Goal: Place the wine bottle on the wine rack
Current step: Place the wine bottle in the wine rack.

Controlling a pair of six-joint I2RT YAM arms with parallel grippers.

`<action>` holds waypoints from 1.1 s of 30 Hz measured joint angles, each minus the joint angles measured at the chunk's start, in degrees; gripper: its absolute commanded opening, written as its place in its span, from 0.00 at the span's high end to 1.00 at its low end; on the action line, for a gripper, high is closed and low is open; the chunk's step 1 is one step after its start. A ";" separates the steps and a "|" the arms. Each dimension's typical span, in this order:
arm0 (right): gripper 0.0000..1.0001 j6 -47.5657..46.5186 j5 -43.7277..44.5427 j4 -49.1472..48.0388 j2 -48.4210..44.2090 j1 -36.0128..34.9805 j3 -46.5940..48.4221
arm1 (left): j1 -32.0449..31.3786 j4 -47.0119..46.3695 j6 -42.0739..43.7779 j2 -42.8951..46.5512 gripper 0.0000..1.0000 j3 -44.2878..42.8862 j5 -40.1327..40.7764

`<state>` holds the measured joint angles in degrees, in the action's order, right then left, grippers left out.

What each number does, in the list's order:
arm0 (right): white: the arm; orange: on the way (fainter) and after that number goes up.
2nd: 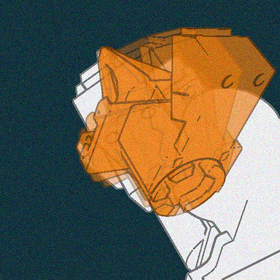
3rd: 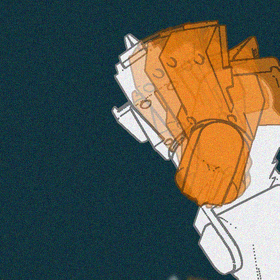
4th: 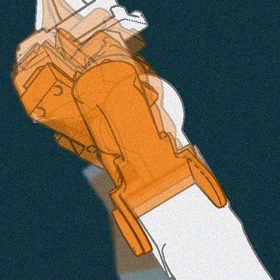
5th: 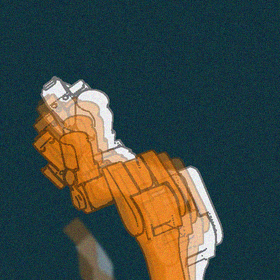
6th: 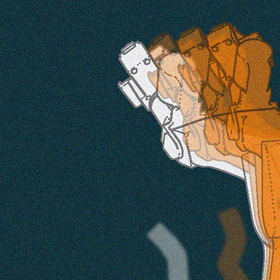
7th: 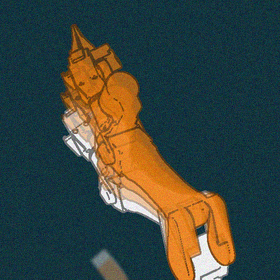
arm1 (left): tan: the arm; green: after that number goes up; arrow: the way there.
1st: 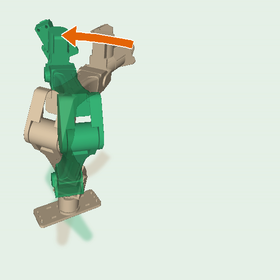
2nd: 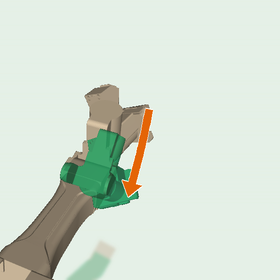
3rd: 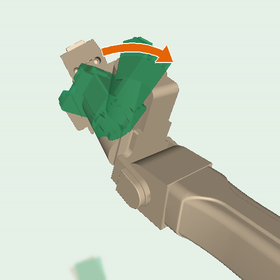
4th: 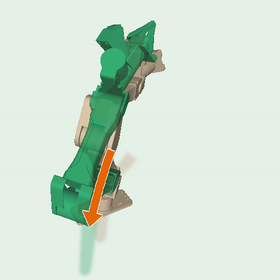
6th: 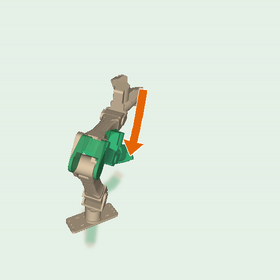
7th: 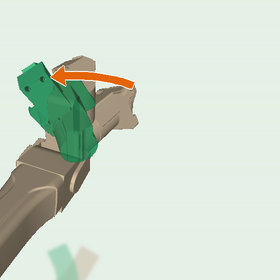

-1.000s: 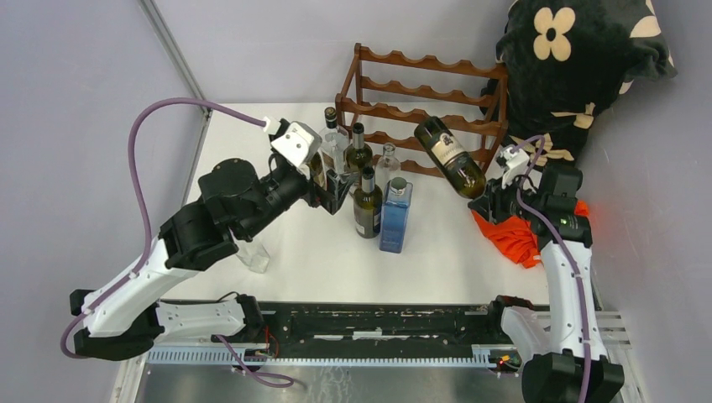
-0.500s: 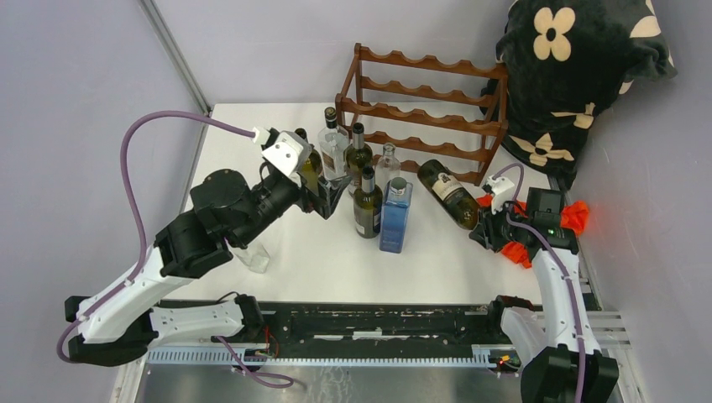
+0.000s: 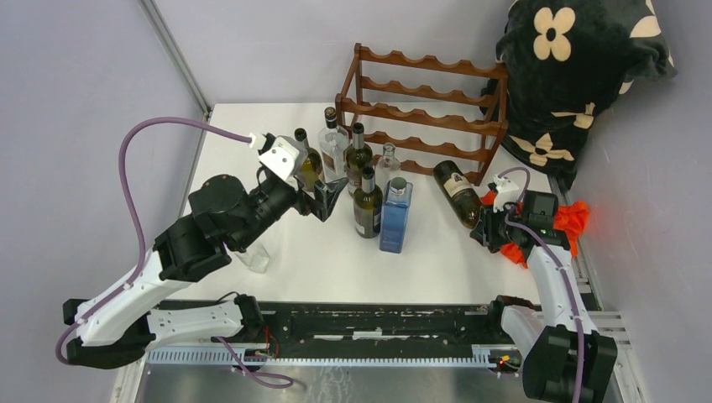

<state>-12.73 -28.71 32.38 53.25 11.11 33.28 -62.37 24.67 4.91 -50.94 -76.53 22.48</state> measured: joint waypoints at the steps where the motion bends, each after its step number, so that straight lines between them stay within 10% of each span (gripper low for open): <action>1: 1.00 1.25 0.13 -1.22 0.09 0.00 -0.87 | 0.00 0.00 0.00 0.00 0.00 0.04 0.02; 33: 1.00 22.53 1.70 -22.60 -1.84 1.36 -12.04 | 0.00 -0.83 -0.04 -1.18 0.00 0.07 0.04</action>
<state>9.80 -27.00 9.78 51.42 12.47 21.23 -62.37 23.83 4.86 -52.12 -76.47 22.52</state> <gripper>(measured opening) 0.401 0.996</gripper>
